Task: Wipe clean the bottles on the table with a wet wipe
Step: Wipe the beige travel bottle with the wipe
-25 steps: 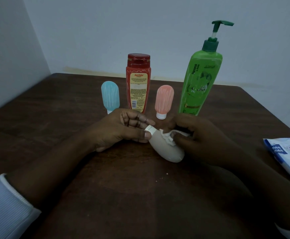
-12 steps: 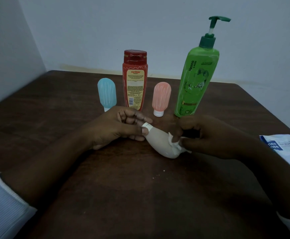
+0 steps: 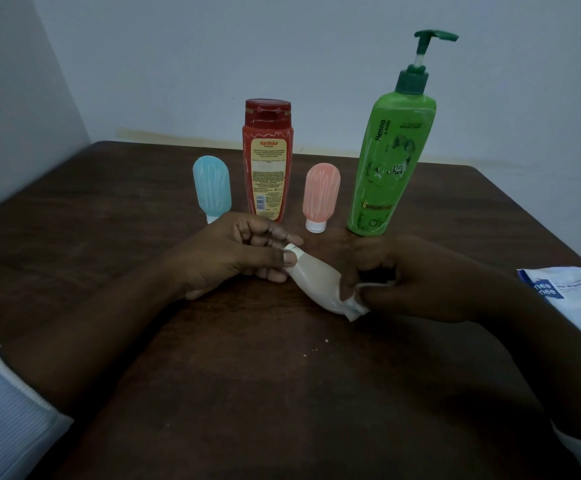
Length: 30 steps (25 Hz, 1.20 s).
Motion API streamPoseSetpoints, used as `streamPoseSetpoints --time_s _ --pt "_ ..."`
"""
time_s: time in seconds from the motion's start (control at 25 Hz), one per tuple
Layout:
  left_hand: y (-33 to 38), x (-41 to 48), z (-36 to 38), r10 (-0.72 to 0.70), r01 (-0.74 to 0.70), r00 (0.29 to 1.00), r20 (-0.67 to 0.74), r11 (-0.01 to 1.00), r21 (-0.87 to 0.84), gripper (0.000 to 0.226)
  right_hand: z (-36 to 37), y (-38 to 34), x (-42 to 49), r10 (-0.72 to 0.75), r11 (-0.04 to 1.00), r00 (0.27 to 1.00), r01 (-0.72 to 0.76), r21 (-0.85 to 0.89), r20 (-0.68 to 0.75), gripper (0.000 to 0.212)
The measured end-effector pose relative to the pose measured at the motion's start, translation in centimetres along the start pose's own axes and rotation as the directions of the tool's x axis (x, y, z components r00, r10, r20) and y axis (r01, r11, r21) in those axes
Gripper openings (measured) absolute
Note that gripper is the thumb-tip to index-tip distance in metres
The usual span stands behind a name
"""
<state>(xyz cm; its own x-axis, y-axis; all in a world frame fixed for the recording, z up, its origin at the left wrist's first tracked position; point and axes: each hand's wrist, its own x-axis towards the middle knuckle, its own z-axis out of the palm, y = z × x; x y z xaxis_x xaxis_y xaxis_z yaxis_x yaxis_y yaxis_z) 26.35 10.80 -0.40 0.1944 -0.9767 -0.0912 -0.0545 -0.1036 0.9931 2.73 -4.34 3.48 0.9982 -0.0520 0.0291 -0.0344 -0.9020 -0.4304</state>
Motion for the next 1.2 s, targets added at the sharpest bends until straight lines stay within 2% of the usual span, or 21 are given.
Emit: streamPoseSetpoints --time_s 0.04,0.08,0.12,0.2,0.24,0.28,0.36,0.48,0.52,0.6,0.64,0.68,0.72,0.84,1.0,1.04,1.12,1.2 --pt "0.0 0.0 0.0 0.000 0.000 1.000 -0.001 1.000 0.003 0.037 -0.4 0.2 -0.3 0.032 0.999 0.996 -0.033 0.000 0.086 0.020" --pt "-0.1 0.0 0.0 0.000 0.000 1.000 -0.002 1.000 0.003 0.037 -0.7 0.3 -0.6 0.049 0.999 0.993 -0.050 0.011 0.111 0.018" --pt "-0.1 0.1 -0.1 0.001 -0.001 1.000 -0.002 1.000 0.000 0.038 -0.9 0.3 -0.7 0.042 0.999 0.998 -0.043 0.025 0.050 0.015" --pt "-0.1 0.1 0.0 0.005 -0.005 1.000 0.002 1.000 -0.008 0.038 -0.5 0.2 -0.4 -0.008 1.000 0.980 0.013 0.026 -0.197 0.011" --pt "-0.2 0.1 0.0 0.007 -0.007 1.000 0.002 1.000 -0.011 0.038 -0.1 0.0 0.0 -0.029 0.999 0.960 0.036 0.017 -0.278 0.012" --pt "-0.1 0.1 0.0 0.006 -0.006 1.000 0.001 1.000 -0.012 0.038 0.3 -0.2 0.3 -0.045 0.999 0.953 0.050 0.009 -0.300 0.016" --pt "-0.1 0.1 0.0 0.001 -0.001 1.000 -0.001 1.000 -0.014 0.038 0.8 -0.4 0.6 -0.049 0.999 0.976 0.051 0.004 -0.210 0.021" --pt "0.0 0.0 0.1 -0.007 0.007 1.000 -0.003 1.000 -0.016 0.035 -0.1 -0.4 -0.2 0.004 1.000 0.999 -0.004 0.021 0.032 0.023" --pt "0.0 0.0 0.1 -0.010 0.010 1.000 -0.005 1.000 -0.019 0.035 -0.4 -0.5 -0.4 0.006 0.999 0.999 -0.007 0.041 0.032 0.023" --pt "0.0 0.0 0.3 0.002 -0.002 1.000 -0.006 1.000 -0.020 0.035 -0.3 -0.5 -0.3 -0.036 0.997 0.983 0.047 0.057 -0.181 0.024" --pt "0.0 0.0 0.3 0.011 -0.011 1.000 -0.006 1.000 -0.018 0.035 0.1 -0.6 0.0 -0.061 0.996 0.951 0.076 0.036 -0.304 0.024" --pt "0.0 0.0 0.4 0.017 -0.017 1.000 -0.008 1.000 -0.016 0.036 0.6 -0.7 0.4 -0.078 0.996 0.922 0.088 0.007 -0.379 0.024" --pt "0.0 0.0 0.4 0.020 -0.021 1.000 -0.010 1.000 -0.017 0.036 1.1 -1.0 0.8 -0.094 0.995 0.914 0.095 -0.016 -0.394 0.025" --pt "0.0 0.1 0.3 0.015 -0.016 1.000 -0.015 1.000 -0.016 0.035 1.8 -1.4 1.2 -0.116 0.993 0.965 0.110 -0.040 -0.234 0.025" --pt "0.0 0.0 0.3 0.010 -0.010 1.000 -0.018 1.000 0.000 0.034 0.0 -1.1 -0.1 -0.030 1.000 0.997 0.030 0.004 0.070 0.016" --pt "0.0 0.0 0.3 0.013 -0.013 1.000 -0.021 1.000 0.004 0.035 -0.2 -1.0 -0.3 -0.016 0.999 0.998 0.014 0.038 0.063 0.015" --pt "0.0 0.0 0.4 0.022 -0.021 0.999 -0.027 1.000 0.016 0.038 0.0 -0.9 -0.2 -0.040 0.995 0.986 0.054 0.082 -0.163 0.014" --pt "0.0 0.1 0.5 0.035 -0.034 0.999 -0.029 0.999 0.027 0.039 1.1 -1.2 0.5 -0.076 0.996 0.911 0.090 0.014 -0.405 0.016"
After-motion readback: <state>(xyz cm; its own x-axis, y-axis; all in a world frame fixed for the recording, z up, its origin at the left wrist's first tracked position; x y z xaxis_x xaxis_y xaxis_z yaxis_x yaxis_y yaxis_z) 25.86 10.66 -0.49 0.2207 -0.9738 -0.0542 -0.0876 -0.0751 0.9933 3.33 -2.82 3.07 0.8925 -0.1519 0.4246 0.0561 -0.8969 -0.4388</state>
